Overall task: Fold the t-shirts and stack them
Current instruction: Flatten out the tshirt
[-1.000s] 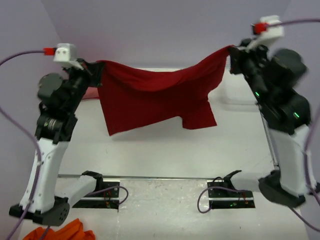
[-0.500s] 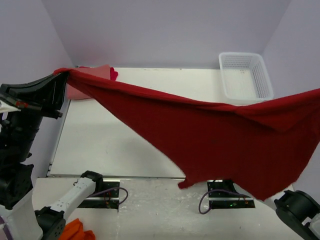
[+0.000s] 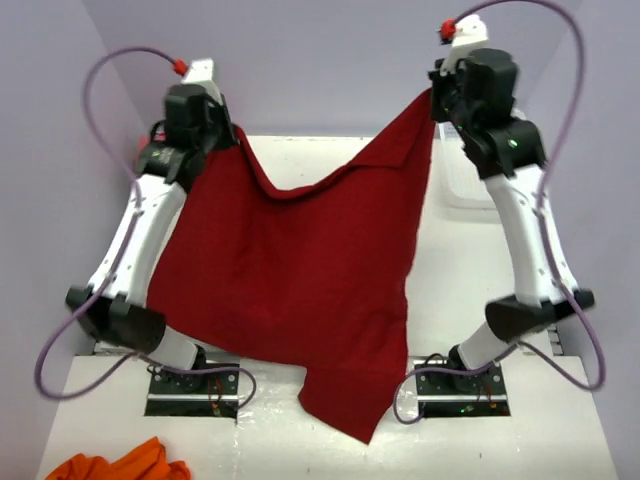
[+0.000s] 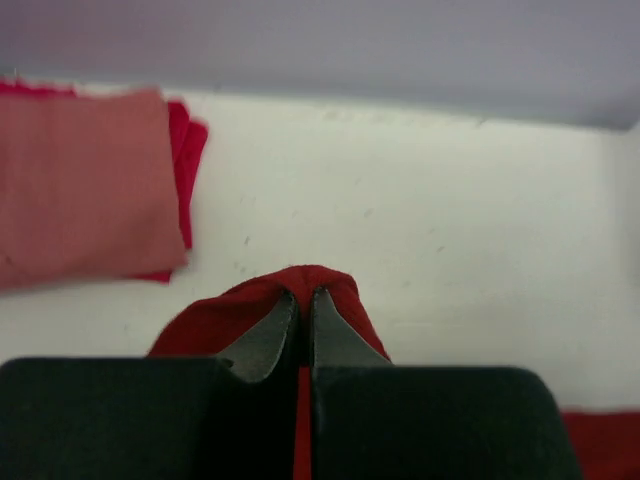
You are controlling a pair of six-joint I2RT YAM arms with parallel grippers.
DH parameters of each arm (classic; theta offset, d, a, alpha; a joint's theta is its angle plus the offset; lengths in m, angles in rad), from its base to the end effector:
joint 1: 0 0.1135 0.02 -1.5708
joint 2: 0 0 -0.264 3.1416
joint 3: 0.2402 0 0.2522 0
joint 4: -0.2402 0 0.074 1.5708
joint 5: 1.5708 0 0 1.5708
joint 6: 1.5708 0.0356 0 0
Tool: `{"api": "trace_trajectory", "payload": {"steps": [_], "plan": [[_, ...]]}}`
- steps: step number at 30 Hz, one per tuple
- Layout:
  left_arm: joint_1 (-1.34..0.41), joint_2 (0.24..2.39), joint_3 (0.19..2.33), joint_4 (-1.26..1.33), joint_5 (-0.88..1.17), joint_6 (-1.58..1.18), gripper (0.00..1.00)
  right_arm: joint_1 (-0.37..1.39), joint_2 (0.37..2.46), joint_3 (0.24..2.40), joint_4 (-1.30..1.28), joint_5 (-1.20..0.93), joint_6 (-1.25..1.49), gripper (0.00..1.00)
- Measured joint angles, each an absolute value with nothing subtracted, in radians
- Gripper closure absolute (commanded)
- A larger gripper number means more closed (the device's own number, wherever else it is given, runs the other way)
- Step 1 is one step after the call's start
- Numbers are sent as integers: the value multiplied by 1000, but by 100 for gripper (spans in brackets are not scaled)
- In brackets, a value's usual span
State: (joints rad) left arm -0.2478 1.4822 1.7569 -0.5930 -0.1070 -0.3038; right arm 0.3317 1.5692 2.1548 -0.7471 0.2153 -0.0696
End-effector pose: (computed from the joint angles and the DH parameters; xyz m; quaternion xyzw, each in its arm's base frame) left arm 0.3112 -0.0748 0.4664 -0.0540 0.8079 -0.1177 0.5750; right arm 0.2842 0.0898 0.5454 -0.0828 0.7561 0.0030 0.6492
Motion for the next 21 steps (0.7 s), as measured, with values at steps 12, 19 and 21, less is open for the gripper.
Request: {"api": "trace_trajectory", "payload": {"steps": [12,19,21], "plan": [[-186,1913,1371,-457,-227,-303,100,168,2131,2274,-770,94,-68,100],[-130,1945,1365,-344,-215,-303,100,162,2220,2326,-771,62,-63,100],[-113,1945,1365,-319,-210,-303,100,162,2209,2295,-755,60,-60,100]]}}
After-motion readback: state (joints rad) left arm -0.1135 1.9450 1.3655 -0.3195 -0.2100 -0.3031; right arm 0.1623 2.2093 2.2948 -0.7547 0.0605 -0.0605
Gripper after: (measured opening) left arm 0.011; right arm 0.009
